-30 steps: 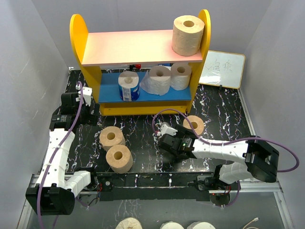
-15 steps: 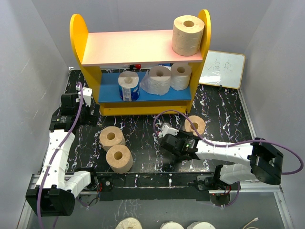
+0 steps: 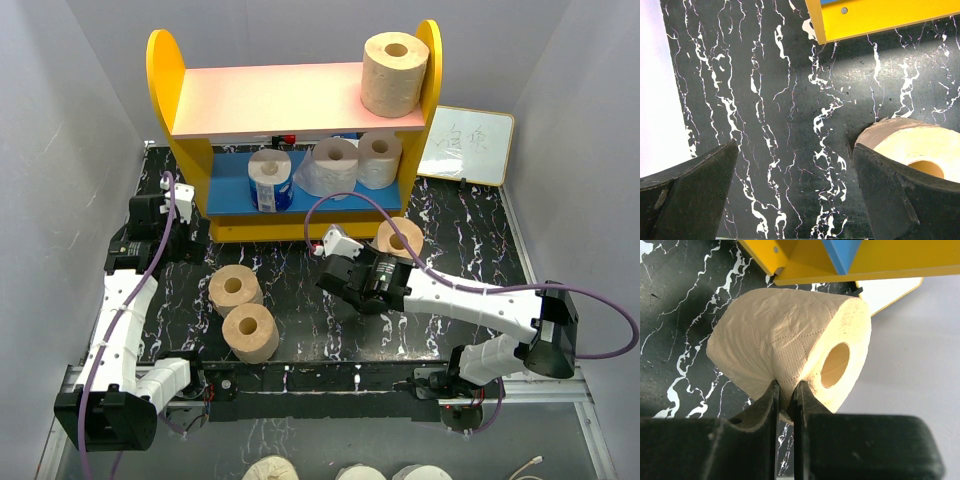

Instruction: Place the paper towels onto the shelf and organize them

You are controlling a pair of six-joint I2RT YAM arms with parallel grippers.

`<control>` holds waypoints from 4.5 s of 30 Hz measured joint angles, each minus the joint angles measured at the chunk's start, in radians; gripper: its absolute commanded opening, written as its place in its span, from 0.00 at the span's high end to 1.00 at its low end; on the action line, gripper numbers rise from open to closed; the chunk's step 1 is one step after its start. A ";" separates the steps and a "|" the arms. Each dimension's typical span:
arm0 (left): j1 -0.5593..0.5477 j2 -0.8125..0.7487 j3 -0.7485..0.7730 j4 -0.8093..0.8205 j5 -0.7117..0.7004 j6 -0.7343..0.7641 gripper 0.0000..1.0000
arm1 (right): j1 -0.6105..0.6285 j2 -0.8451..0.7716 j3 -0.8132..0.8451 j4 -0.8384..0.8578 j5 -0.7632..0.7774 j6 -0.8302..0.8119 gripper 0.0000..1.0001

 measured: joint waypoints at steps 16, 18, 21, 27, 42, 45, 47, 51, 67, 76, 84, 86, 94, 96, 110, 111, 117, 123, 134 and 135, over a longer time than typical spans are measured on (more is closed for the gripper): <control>0.000 0.034 0.042 -0.008 -0.002 -0.005 0.01 | 0.255 0.265 0.510 -0.190 0.135 -0.063 1.00; 0.000 0.034 0.042 -0.009 -0.002 -0.006 0.01 | 0.259 0.288 0.556 -0.188 0.153 -0.095 1.00; 0.000 0.034 0.042 -0.012 -0.003 -0.007 0.01 | 0.271 0.290 0.602 -0.191 0.190 -0.132 1.00; 0.000 0.035 0.042 -0.016 -0.003 -0.008 0.01 | 0.323 0.317 0.737 -0.186 0.277 -0.229 1.00; 0.000 0.030 0.042 -0.016 0.000 -0.008 0.01 | 0.350 0.217 0.612 0.690 0.396 -1.008 1.00; 0.000 0.030 0.042 -0.016 0.004 -0.008 0.01 | 0.324 0.214 0.629 0.829 0.393 -1.116 1.00; 0.000 0.030 0.042 -0.016 0.008 -0.009 0.01 | 0.293 0.224 0.660 0.885 0.385 -1.168 1.00; 0.000 0.030 0.042 -0.016 0.016 -0.013 0.01 | 0.222 0.266 0.761 0.951 0.357 -1.235 1.00; 0.000 0.023 0.042 -0.015 0.026 -0.016 0.01 | -0.014 0.436 0.982 0.951 0.172 -1.268 1.00; 0.000 0.023 0.042 -0.015 0.029 -0.016 0.01 | -0.121 0.497 0.982 0.957 0.097 -1.268 1.00; 0.000 0.023 0.042 -0.015 0.032 -0.016 0.01 | -0.145 0.497 0.984 0.963 0.084 -1.255 0.52; 0.000 0.023 0.042 -0.015 0.034 -0.016 0.01 | -0.148 0.497 0.983 0.973 0.080 -1.247 0.40; 0.000 0.023 0.042 -0.015 0.039 -0.015 0.01 | -0.158 0.497 0.975 1.054 0.063 -1.258 0.27; 0.000 0.023 0.042 -0.015 0.039 -0.015 0.01 | -0.158 0.497 0.970 1.085 0.057 -1.276 0.25; 0.000 0.121 0.414 -0.246 0.203 0.171 0.01 | 0.156 0.273 0.528 1.431 0.082 -1.408 0.01; 0.000 0.124 0.434 -0.270 0.228 0.204 0.01 | 0.197 0.232 0.459 1.432 0.093 -1.378 0.01; 0.000 0.059 0.342 -0.459 0.342 0.487 0.01 | 0.216 -0.026 0.124 1.276 0.202 -1.001 0.02; -0.003 -0.024 0.204 -0.587 0.414 0.682 0.01 | 0.182 -0.256 -0.123 1.140 0.324 -0.649 0.02; -0.421 -0.034 0.053 -0.419 0.173 0.563 0.01 | 0.038 -0.168 -0.364 0.687 0.416 -0.171 0.02; -0.487 -0.025 0.053 -0.401 0.145 0.522 0.01 | 0.026 -0.149 -0.366 0.627 0.419 -0.114 0.02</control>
